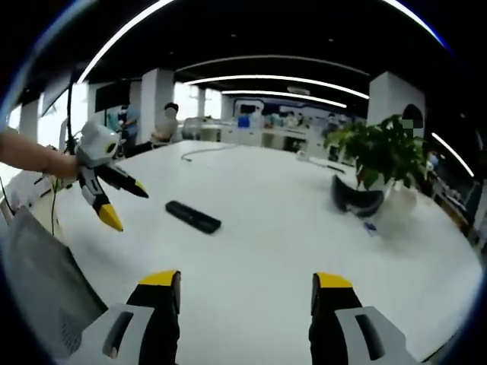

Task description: Press the specified remote control buttons in sequence, fully releasing each button before pressing the next.

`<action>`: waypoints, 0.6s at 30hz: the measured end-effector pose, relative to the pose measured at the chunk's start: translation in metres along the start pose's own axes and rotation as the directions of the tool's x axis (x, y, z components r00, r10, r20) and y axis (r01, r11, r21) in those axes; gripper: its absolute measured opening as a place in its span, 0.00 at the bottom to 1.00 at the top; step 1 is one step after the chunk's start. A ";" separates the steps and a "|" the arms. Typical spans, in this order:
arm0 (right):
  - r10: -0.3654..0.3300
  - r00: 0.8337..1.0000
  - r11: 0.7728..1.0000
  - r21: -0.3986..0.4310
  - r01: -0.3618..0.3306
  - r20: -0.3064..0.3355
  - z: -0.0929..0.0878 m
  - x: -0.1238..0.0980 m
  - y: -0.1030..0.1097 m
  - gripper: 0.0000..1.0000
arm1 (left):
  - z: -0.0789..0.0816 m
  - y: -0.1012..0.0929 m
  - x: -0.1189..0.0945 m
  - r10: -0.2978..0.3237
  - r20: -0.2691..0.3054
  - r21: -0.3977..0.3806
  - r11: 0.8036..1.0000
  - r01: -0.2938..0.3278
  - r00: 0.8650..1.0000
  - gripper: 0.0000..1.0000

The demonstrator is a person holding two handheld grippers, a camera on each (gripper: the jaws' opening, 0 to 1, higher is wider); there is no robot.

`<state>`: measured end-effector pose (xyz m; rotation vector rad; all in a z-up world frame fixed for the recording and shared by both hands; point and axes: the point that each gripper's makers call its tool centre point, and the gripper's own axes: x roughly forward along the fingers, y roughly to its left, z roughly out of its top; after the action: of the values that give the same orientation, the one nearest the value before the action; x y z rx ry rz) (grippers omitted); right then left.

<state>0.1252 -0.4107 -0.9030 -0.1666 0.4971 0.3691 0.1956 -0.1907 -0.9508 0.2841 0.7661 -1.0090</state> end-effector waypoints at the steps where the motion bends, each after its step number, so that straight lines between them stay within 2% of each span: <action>1: 0.003 1.000 1.000 -0.002 -0.003 -0.006 -0.001 0.000 0.001 0.68 | 0.001 0.002 0.001 -0.003 -0.006 0.007 1.000 0.003 1.000 0.90; 9: 0.012 1.000 1.000 -0.011 -0.013 -0.029 -0.005 0.001 0.002 0.68 | 0.002 0.021 0.016 -0.019 -0.085 0.058 0.998 0.024 0.996 0.88; 18: 0.011 0.999 1.000 -0.010 -0.011 -0.039 -0.007 0.001 0.002 0.66 | 0.008 0.042 0.024 -0.010 -0.163 0.177 0.983 0.039 0.987 0.85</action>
<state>0.1223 -0.4097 -0.9094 -0.1817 0.5350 0.3798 0.2420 -0.1886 -0.9665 0.5183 0.8274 -1.0897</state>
